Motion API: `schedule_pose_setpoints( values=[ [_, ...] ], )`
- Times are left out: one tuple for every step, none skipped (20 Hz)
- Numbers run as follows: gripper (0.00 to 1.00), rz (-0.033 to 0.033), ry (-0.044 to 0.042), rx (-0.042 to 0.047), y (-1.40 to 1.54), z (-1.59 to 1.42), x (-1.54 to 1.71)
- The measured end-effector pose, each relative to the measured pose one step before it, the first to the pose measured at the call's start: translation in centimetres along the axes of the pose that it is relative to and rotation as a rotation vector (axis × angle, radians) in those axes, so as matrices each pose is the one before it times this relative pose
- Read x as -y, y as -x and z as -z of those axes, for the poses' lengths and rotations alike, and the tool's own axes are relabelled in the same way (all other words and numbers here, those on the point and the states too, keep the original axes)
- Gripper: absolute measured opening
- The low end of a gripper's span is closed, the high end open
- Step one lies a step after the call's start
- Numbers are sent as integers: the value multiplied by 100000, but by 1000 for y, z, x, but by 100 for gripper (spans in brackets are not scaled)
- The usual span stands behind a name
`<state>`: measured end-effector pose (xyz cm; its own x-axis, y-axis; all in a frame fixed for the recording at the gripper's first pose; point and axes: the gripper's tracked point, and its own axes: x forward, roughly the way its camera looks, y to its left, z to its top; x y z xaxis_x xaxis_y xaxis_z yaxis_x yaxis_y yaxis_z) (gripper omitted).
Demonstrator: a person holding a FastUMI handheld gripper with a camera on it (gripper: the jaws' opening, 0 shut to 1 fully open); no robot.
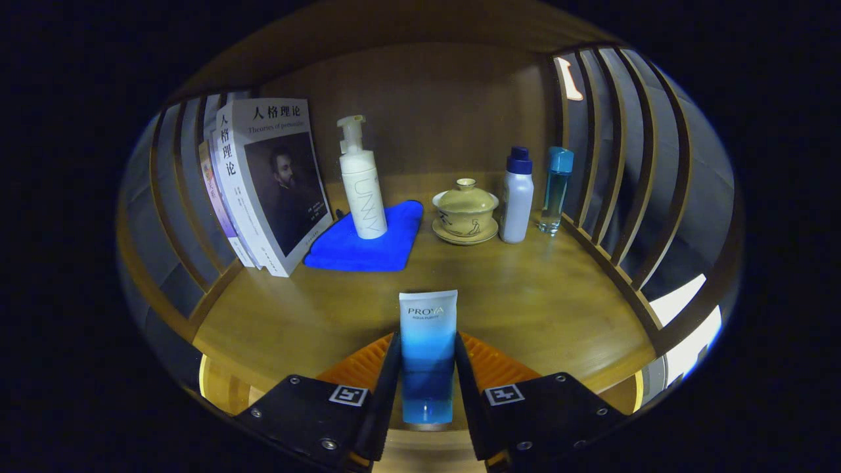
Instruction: Pull open the drawer, take out the items inside it, and place them on the countertop above the cabinet.
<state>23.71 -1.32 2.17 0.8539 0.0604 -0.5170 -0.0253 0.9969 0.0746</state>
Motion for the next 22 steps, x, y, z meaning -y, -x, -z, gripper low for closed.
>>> schedule_pose_setpoints(
  values=[
    [58, 524, -291, 1961, 162, -518, 290],
    [66, -206, -337, 2847, 6, -508, 102],
    [74, -894, -155, 3986, 646, -877, -117],
    [81, -1217, 166, 4404, 1045, -1115, -267],
    [89, 130, 942, 3902, 962, -766, 34],
    [97, 651, 1402, 3580, 1080, -649, 166],
    [96, 138, 751, 3025, 1029, -562, -112],
    [96, -621, 421, 3316, 1194, -424, -596],
    [96, -81, 128, 2059, 1096, -388, -386],
    [96, 188, 523, 1536, 1380, 5, -277],
    [96, 498, 615, 1474, 1213, -70, -146],
    [96, 282, 467, 1099, 1306, 133, -197],
    [96, 449, 426, 1276, 1364, 183, -200],
    [96, 973, -141, 1089, 1278, 218, 10],
    [96, 66, 1, 1355, 1166, 227, -103],
    [96, 323, -12, 1181, 1112, 300, -70],
    [96, 56, -104, 1084, 1188, 258, -87],
    [96, -84, -591, 1234, 1038, 193, -101],
    [96, 389, -1153, 600, 1021, 289, 28],
    [96, -509, -1296, 848, 935, 419, -36],
    [96, -148, -1009, 1112, 776, 270, 106],
    [96, 202, -318, 1594, 845, 189, 240]
  ],
)
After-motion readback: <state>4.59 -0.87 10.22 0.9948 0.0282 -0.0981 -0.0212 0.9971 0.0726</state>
